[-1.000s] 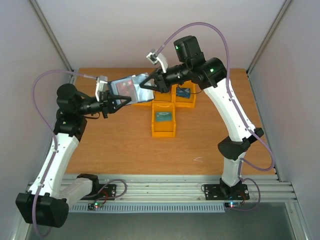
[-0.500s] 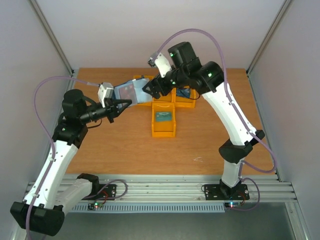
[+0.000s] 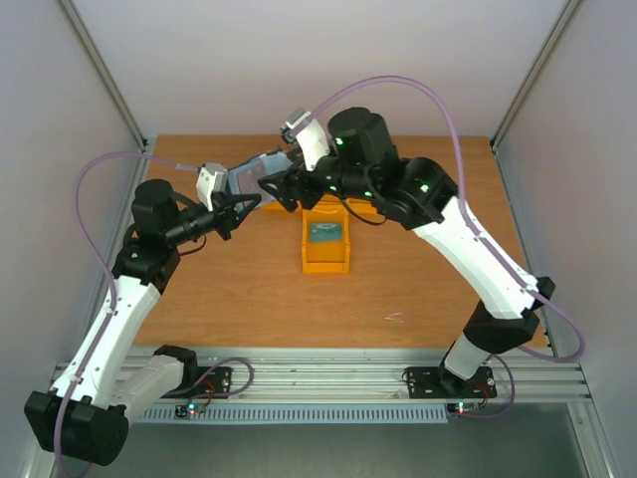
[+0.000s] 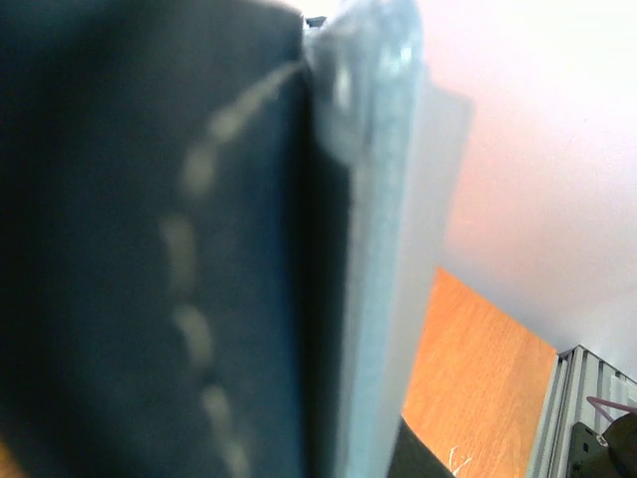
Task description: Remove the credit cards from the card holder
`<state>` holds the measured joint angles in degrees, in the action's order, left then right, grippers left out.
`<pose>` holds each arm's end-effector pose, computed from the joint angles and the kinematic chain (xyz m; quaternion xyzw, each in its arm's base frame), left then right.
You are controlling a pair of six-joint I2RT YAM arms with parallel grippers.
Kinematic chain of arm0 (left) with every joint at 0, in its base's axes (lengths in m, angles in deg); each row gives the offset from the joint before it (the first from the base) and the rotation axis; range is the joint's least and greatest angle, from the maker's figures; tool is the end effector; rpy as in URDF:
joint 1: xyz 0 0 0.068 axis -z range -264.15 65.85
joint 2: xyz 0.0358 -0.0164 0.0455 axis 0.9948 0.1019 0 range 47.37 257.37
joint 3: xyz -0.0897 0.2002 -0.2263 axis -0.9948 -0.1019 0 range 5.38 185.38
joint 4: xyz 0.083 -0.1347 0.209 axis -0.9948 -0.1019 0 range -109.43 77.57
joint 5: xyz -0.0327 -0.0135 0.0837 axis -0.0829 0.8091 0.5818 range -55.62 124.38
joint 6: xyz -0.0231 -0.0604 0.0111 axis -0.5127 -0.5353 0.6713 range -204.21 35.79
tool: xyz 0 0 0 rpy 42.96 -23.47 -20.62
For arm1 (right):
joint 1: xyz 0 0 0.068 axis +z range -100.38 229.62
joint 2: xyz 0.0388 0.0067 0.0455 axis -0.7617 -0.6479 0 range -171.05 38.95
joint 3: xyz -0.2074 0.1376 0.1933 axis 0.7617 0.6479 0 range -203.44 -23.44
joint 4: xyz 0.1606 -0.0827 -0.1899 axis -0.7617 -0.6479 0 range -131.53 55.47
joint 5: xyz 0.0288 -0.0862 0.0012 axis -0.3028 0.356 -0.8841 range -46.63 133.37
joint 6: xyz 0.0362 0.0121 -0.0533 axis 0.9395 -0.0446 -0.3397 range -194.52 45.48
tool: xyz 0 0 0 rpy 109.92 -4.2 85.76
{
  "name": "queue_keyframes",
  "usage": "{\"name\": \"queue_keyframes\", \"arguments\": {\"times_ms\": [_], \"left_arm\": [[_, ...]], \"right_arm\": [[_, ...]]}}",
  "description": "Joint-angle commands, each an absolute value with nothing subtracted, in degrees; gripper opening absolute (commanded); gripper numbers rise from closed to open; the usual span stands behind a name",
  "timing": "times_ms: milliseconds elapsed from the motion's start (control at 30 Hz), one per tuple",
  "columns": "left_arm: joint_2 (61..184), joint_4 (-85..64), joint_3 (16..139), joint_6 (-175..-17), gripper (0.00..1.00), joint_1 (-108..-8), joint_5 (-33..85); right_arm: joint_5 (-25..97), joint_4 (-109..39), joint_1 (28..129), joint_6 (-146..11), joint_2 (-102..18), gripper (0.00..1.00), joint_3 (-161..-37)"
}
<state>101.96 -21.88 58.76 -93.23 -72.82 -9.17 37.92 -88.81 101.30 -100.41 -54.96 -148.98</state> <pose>0.1873 -0.0737 0.3984 0.2511 0.7099 -0.3857 0.5331 0.2035 0.2653 0.5520 -0.5413 0.6314 0.1622 0.5311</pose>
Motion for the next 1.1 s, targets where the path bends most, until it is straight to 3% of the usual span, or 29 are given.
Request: {"name": "queue_keyframes", "arguments": {"times_ms": [0,300,500,900,1067], "left_arm": [[101.3,-15.2,58.3,-93.9,0.0,-72.6,-8.4],[99.2,-12.1,55.7,-96.0,0.0,-70.8,-9.7],[97.8,-7.3,53.6,-99.2,0.0,-70.7,-11.5],[96.4,0.8,52.2,-106.3,0.0,-70.7,-18.9],[96.1,3.5,51.9,-109.7,0.0,-70.7,-22.0]], "right_arm": [[34.7,-80.1,102.3,-93.8,-59.5,0.81,-148.6],[40.6,-81.6,102.9,-89.6,-65.7,0.85,-151.6],[36.8,-84.7,102.8,-89.3,-69.4,0.84,-154.1],[36.5,-87.5,102.8,-92.8,-68.3,0.26,-154.4],[28.1,-89.5,102.0,-96.3,-66.8,0.07,-154.2]]}}
